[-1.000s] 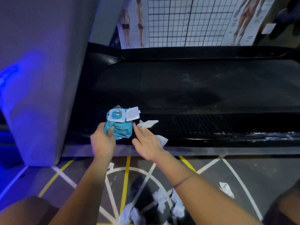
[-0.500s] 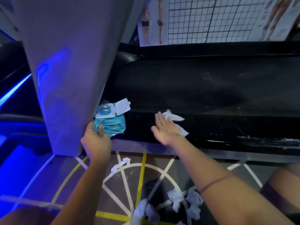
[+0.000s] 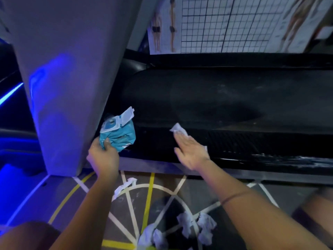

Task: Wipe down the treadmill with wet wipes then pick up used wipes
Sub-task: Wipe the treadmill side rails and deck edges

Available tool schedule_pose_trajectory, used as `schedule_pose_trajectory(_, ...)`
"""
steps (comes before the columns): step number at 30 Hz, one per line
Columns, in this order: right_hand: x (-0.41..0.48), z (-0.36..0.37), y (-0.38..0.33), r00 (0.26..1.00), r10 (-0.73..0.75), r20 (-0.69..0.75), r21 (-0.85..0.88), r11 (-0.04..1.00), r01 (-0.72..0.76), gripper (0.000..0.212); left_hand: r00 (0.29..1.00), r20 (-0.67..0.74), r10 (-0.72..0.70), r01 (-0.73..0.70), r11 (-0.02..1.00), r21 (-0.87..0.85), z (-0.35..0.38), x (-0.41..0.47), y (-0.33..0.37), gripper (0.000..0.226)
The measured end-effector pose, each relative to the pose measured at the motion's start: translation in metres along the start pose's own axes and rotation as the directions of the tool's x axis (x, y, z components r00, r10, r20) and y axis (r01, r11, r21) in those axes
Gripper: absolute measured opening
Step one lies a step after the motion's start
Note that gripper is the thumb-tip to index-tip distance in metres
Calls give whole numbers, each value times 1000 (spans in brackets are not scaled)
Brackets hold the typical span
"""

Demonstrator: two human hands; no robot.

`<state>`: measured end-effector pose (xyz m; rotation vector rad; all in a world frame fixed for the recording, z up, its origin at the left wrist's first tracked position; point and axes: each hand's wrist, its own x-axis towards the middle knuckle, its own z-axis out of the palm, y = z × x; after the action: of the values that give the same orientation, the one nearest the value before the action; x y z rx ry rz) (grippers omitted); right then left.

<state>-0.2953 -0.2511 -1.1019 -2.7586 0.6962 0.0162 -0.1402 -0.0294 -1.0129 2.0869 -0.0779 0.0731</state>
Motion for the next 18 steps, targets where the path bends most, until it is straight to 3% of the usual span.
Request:
schedule_pose_trajectory(3,-31,-15,55,987,159,-25,-63,985,-160,88,996,67,53,-52,999,-11,20,-6,2,28)
schedule_pose_trajectory(7,-69,-22,91,953,290,-90,-98,949,-298,72,978,172,118,-109,992,-59,49,-24,5,29)
schedule_pose_trajectory(10,-96,-19,109,927,317,-199,-83,938,-338,76,968,213,135,-114,987,-110,66,-37,9,31)
schedule_pose_trajectory(18,-158,0,135,857,321,-402,35,941,-336,60,925,324,197,-190,980,-52,93,-45,1,35)
